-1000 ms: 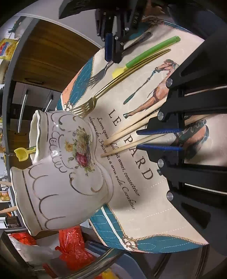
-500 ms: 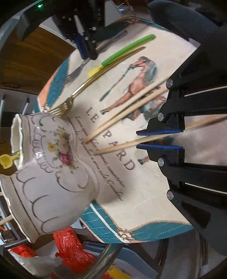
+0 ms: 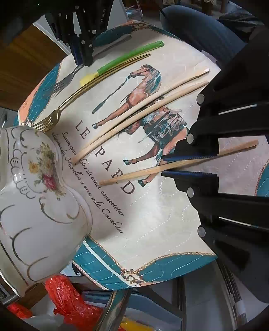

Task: Organize utensils
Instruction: 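Grasp a third wooden chopstick with the left tool while the right tool grasps the silver fork, then lift the chopstick with the left tool while the right tool lifts the silver fork toward the vase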

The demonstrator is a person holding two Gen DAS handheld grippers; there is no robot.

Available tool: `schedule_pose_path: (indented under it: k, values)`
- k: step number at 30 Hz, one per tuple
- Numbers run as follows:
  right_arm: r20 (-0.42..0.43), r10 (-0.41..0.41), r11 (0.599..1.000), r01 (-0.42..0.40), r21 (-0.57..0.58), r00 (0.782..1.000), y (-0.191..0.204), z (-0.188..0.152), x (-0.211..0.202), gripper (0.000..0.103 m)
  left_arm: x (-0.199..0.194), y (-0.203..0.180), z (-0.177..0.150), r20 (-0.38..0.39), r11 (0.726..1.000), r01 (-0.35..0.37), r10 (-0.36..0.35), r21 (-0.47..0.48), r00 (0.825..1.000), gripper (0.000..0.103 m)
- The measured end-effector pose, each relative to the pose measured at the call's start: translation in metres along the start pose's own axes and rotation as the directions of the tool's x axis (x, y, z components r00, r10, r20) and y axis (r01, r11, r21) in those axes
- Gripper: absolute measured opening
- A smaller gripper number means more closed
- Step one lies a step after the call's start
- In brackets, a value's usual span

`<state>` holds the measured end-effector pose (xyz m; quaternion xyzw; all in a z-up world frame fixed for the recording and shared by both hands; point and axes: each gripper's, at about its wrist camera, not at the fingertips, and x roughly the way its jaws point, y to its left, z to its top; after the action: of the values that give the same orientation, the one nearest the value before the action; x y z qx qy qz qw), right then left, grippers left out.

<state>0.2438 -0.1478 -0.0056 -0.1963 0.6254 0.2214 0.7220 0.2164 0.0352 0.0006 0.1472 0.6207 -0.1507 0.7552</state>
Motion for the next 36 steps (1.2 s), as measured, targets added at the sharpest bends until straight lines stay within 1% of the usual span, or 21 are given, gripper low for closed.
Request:
schedule_pose_path:
  k: [4, 7, 9, 10, 12, 14, 16, 17, 20, 21, 22, 23, 24, 25, 27, 29, 31, 36]
  values:
    - [0.023, 0.018, 1.0, -0.018, 0.02, 1.0, -0.006, -0.007, -0.001, 0.006, -0.001, -0.003, -0.002, 0.029, 1.0, -0.01, 0.01, -0.006, 1.0, 0.006]
    - [0.046, 0.02, 0.999, -0.022, 0.036, 0.999, -0.012, -0.015, -0.004, 0.006, -0.005, -0.004, -0.012, 0.067, 1.0, -0.02, 0.021, -0.014, 0.998, 0.006]
    - [0.082, 0.023, 0.998, -0.027, 0.057, 0.996, -0.024, -0.02, -0.007, 0.006, -0.009, -0.003, -0.018, 0.099, 0.999, -0.025, 0.027, -0.022, 0.995, 0.006]
    - [0.108, 0.035, 0.997, -0.043, 0.071, 0.994, -0.029, -0.023, -0.011, 0.006, -0.01, -0.001, -0.022, 0.118, 0.999, -0.019, 0.023, -0.028, 0.993, 0.006]
    - [0.152, 0.044, 0.995, -0.057, 0.084, 0.987, -0.036, -0.028, -0.019, 0.006, -0.019, 0.002, -0.031, 0.174, 0.999, -0.006, 0.014, -0.049, 0.985, 0.006]
    - [0.211, 0.064, 0.992, -0.086, 0.095, 0.975, -0.041, -0.035, -0.029, 0.006, -0.026, 0.006, -0.04, 0.227, 0.997, 0.016, 0.001, -0.071, 0.974, 0.006]
    - [0.266, 0.076, 0.989, -0.106, 0.1, 0.961, -0.044, -0.04, -0.038, 0.006, -0.036, 0.014, -0.049, 0.293, 0.993, 0.035, 0.0, -0.114, 0.956, 0.006]
    - [0.301, 0.082, 0.988, -0.118, 0.103, 0.95, -0.046, -0.044, -0.042, 0.006, -0.039, 0.016, -0.053, 0.318, 0.991, 0.048, -0.005, -0.125, 0.948, 0.006]
    - [0.385, 0.098, 0.983, -0.149, 0.106, 0.918, -0.049, -0.051, -0.054, 0.006, -0.05, 0.026, -0.062, 0.398, 0.98, 0.093, -0.017, -0.174, 0.917, 0.006]
    - [0.4, 0.1, 0.982, -0.154, 0.105, 0.911, -0.048, -0.052, -0.056, 0.006, -0.054, 0.029, -0.067, 0.431, 0.976, 0.108, -0.017, -0.187, 0.902, 0.006]
    - [0.424, 0.104, 0.981, -0.163, 0.106, 0.9, -0.048, -0.053, -0.059, 0.006, -0.057, 0.031, -0.071, 0.447, 0.975, 0.113, -0.015, -0.193, 0.894, 0.006]
    - [0.438, 0.106, 0.98, -0.169, 0.106, 0.893, -0.048, -0.053, -0.06, 0.006, -0.06, 0.032, -0.074, 0.465, 0.973, 0.116, -0.011, -0.199, 0.885, 0.006]
    - [0.453, 0.107, 0.979, -0.174, 0.107, 0.885, -0.048, -0.053, -0.061, 0.006, -0.065, 0.032, -0.076, 0.494, 0.971, 0.123, -0.004, -0.207, 0.869, 0.006]
    - [0.467, 0.105, 0.979, -0.175, 0.109, 0.878, -0.046, -0.054, -0.062, 0.006, -0.067, 0.034, -0.079, 0.513, 0.969, 0.13, -0.003, -0.212, 0.858, 0.006]
    - [0.5, 0.111, 0.976, -0.189, 0.109, 0.859, -0.047, -0.053, -0.063, 0.006, -0.073, 0.036, -0.082, 0.549, 0.964, 0.135, 0.013, -0.229, 0.836, 0.006]
    - [0.527, 0.112, 0.974, -0.197, 0.108, 0.843, -0.048, -0.052, -0.065, 0.006, -0.075, 0.037, -0.078, 0.57, 0.961, 0.14, 0.022, -0.239, 0.821, 0.006]
    - [0.545, 0.106, 0.975, -0.196, 0.11, 0.832, -0.044, -0.054, -0.069, 0.006, -0.078, 0.038, -0.078, 0.601, 0.955, 0.154, 0.029, -0.252, 0.799, 0.006]
    - [0.599, 0.081, 0.977, -0.184, 0.112, 0.797, -0.042, -0.053, -0.074, 0.006, -0.086, 0.039, -0.078, 0.646, 0.951, 0.154, 0.057, -0.266, 0.761, 0.006]
